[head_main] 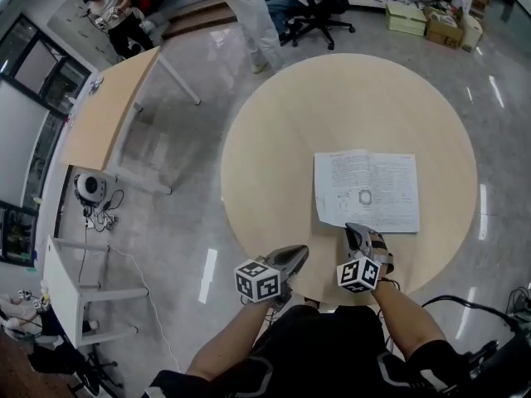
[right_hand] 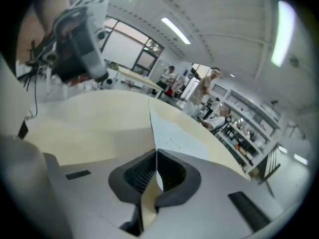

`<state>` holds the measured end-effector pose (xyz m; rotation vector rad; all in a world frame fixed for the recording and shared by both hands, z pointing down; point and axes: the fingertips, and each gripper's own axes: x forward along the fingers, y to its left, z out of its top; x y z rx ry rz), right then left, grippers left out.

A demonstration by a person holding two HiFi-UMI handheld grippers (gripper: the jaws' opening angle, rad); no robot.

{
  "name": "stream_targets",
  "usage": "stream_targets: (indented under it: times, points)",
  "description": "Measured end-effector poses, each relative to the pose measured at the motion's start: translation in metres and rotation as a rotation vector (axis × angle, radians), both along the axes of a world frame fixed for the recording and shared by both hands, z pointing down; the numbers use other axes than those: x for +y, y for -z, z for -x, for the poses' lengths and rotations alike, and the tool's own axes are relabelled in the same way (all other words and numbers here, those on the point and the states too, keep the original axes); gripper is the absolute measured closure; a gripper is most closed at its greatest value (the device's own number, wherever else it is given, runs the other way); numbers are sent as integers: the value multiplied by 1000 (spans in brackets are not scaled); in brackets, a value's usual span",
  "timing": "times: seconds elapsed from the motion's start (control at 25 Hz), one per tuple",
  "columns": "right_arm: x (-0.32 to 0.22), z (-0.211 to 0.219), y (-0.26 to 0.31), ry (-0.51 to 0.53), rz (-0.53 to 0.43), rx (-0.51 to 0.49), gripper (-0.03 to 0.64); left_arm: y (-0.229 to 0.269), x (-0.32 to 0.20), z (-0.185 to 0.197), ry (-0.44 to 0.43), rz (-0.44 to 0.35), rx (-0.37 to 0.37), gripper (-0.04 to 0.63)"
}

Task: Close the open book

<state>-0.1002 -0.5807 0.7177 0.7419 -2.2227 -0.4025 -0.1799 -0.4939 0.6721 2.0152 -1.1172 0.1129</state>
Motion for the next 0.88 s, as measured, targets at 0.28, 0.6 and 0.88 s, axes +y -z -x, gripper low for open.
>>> stream_targets:
  times: [0.28, 0.6, 0.88]
  points:
    - [-17, -38, 40, -273, 237, -428, 609, 13, -18, -20, -60, -22, 18, 606]
    - [-26, -93, 45, -553, 353, -698, 609, 25, -30, -51, -175, -36, 10, 606]
    - [-31, -125, 27, -750, 472, -815, 609, 26, -32, -66, -217, -22, 5, 606]
